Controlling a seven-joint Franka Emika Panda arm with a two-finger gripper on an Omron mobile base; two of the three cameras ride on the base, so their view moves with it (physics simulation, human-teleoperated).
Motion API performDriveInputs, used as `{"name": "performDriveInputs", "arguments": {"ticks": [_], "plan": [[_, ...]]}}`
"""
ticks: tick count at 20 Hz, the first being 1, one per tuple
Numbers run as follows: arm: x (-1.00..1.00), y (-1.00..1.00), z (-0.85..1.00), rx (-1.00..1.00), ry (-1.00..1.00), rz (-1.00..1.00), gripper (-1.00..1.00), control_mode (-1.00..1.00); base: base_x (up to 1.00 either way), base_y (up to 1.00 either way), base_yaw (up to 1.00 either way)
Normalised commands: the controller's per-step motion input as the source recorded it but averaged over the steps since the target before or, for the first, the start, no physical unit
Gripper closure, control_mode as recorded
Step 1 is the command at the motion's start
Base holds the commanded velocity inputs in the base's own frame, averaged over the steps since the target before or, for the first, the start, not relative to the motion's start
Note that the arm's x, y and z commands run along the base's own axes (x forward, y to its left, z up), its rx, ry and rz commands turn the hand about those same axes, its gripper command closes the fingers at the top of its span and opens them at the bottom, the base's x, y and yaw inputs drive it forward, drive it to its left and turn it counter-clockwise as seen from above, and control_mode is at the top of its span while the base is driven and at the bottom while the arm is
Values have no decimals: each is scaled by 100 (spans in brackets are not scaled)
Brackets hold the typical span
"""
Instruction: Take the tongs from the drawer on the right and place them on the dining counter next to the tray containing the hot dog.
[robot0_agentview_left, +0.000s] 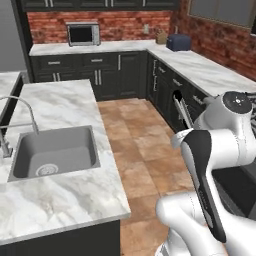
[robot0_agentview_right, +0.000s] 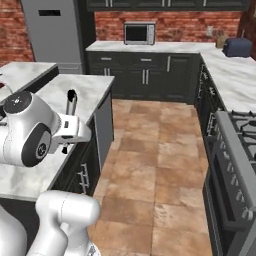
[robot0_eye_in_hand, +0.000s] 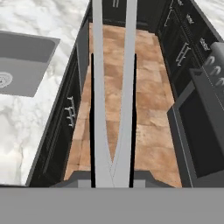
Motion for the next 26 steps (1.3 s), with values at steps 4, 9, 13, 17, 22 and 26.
{"name": "performDriveInputs", "arguments": {"ticks": [4, 9, 13, 17, 22, 26], "plan": [[0, 0, 0, 0, 0, 0, 100, 100, -72, 85, 1], [0, 0, 0, 0, 0, 0, 100, 100, -72, 88, 0], [0, 0, 0, 0, 0, 0, 100, 100, -90, 61, 0], [0, 0, 0, 0, 0, 0, 100, 100, -100, 42, 0], [0, 0, 0, 0, 0, 0, 100, 100, -89, 48, 0], [0, 0, 0, 0, 0, 0, 100, 100, -36, 69, 0]]}}
